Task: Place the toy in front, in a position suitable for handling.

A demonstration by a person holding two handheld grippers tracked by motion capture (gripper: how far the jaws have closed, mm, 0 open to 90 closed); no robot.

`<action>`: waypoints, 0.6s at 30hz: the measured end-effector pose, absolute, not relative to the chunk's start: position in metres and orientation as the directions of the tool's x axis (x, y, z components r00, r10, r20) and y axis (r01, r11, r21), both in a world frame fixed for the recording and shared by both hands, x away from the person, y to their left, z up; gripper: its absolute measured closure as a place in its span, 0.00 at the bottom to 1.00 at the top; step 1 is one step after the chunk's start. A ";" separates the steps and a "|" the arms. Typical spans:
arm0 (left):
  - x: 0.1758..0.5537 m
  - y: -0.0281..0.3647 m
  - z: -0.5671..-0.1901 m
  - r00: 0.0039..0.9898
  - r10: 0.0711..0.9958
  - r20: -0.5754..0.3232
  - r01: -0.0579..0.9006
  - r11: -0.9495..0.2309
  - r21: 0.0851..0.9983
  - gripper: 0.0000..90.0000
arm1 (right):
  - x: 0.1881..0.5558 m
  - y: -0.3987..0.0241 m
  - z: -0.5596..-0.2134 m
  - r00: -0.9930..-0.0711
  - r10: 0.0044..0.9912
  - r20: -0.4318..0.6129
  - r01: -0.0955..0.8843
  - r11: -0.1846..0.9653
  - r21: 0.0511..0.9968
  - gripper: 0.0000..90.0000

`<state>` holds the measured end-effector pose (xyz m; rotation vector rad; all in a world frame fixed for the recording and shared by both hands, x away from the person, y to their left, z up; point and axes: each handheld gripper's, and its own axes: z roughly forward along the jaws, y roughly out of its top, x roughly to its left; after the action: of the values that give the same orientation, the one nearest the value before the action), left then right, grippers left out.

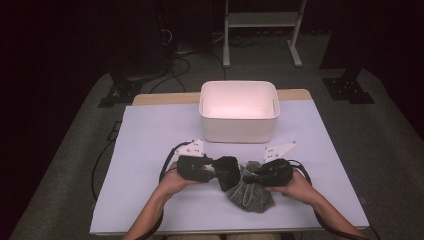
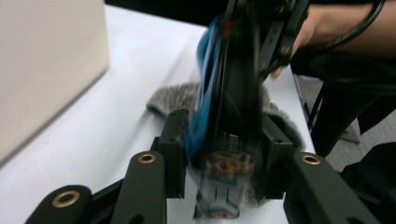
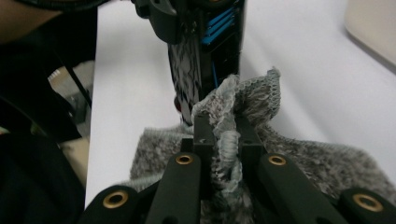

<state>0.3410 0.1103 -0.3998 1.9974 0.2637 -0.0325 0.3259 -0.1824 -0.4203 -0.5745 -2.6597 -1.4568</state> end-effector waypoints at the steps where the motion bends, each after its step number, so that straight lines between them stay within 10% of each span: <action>1: 0.341 0.113 -0.398 0.976 0.172 -0.132 0.194 -0.419 0.887 0.69 | 0.327 -0.179 -0.420 -0.929 0.288 0.233 0.349 0.471 0.810 0.91; 18: 0.342 0.109 -0.410 0.968 0.188 -0.165 0.220 -0.322 0.921 0.62 | 0.326 -0.180 -0.428 -0.929 0.292 0.225 0.349 0.499 0.793 0.91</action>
<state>0.3416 0.1092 -0.4095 1.9088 0.2950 -0.0325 0.3261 -0.1797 -0.4276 -0.5715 -2.6661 -1.4333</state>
